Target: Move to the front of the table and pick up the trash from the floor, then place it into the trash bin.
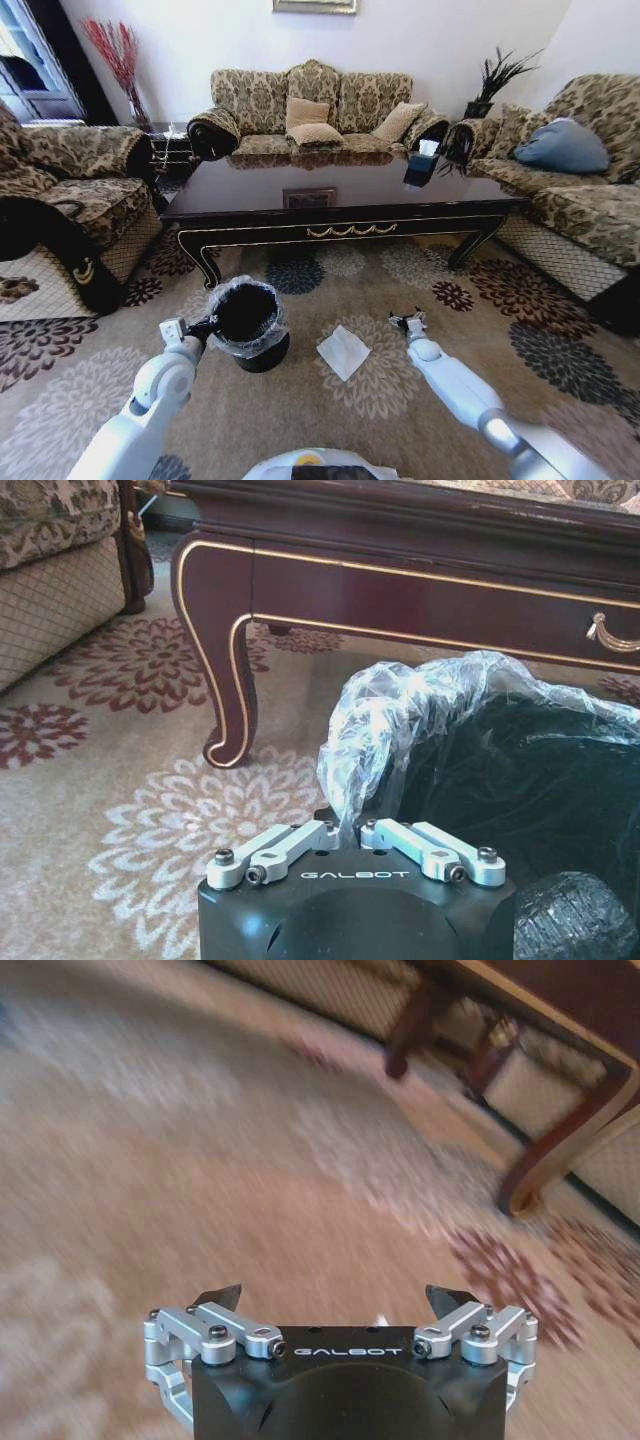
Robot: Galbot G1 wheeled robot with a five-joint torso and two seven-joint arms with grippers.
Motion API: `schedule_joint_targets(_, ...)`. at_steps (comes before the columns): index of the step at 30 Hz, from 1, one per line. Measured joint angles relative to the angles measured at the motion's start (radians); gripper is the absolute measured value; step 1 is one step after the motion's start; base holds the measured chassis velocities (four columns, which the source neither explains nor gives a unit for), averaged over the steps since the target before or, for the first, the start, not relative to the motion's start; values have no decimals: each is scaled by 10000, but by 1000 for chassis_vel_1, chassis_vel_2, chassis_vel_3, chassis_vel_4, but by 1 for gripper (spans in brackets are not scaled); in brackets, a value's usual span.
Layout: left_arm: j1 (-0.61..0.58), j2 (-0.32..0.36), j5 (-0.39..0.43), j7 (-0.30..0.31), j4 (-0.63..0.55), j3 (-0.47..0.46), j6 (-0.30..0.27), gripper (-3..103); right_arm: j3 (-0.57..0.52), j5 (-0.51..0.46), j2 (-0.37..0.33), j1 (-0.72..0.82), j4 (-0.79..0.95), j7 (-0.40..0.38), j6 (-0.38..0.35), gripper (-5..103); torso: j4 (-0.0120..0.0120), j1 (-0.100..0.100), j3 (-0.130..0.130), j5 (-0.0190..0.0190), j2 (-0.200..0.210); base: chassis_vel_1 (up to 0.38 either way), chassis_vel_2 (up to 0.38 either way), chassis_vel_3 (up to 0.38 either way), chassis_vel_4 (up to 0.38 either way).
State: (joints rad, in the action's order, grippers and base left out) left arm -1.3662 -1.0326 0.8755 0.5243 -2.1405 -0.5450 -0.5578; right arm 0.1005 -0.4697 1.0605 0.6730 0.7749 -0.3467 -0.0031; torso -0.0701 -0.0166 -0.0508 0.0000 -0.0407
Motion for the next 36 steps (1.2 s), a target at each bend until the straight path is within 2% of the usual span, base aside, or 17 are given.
schedule_joint_targets(5,-200,30,11,-2,-113,-139,1,3,-67,-50,254,-61,-559,-129,-107,100,2,0,0,0,0,0,0,0,0)
schedule_joint_targets(12,-368,-4,-28,-6,-222,-149,10,3,-264,13,804,-276,-1428,279,284,100,5,-1,0,0,0,0,0,0,0)
schedule_joint_targets(21,-414,35,-35,-11,-361,-140,29,3,-648,351,1291,-555,-2343,468,313,101,3,0,-1,0,0,0,0,0,0)
schedule_joint_targets(22,-416,39,-35,-11,-367,-132,34,3,-696,387,1314,-601,-2433,473,292,97,3,-1,-1,0,0,0,0,0,0)
schedule_joint_targets(24,-417,41,-34,-11,-368,-123,37,3,-739,420,1333,-650,-2522,481,266,97,3,0,-1,0,0,0,0,0,0)
schedule_joint_targets(28,-418,47,-33,-11,-384,-113,49,3,-867,520,1369,-800,-2790,621,231,77,3,0,0,-1,0,0,0,0,0)
schedule_joint_targets(30,-426,53,-33,-12,-400,-113,52,3,-898,574,1383,-829,-2850,650,230,77,3,-1,0,-1,0,0,0,0,0)
schedule_joint_targets(33,-464,82,-34,-12,-461,-113,54,3,-980,759,1435,-891,-3005,667,194,60,4,-1,0,0,0,0,0,0,0)
schedule_joint_targets(35,-473,95,-33,-12,-481,-115,54,3,-1009,824,1450,-903,-3046,664,159,60,4,-1,-1,0,0,0,0,0,0)
schedule_joint_targets(36,-488,111,-33,-12,-519,-124,54,3,-1054,912,1463,-916,-3108,651,115,49,4,-1,0,0,0,0,0,0,0)
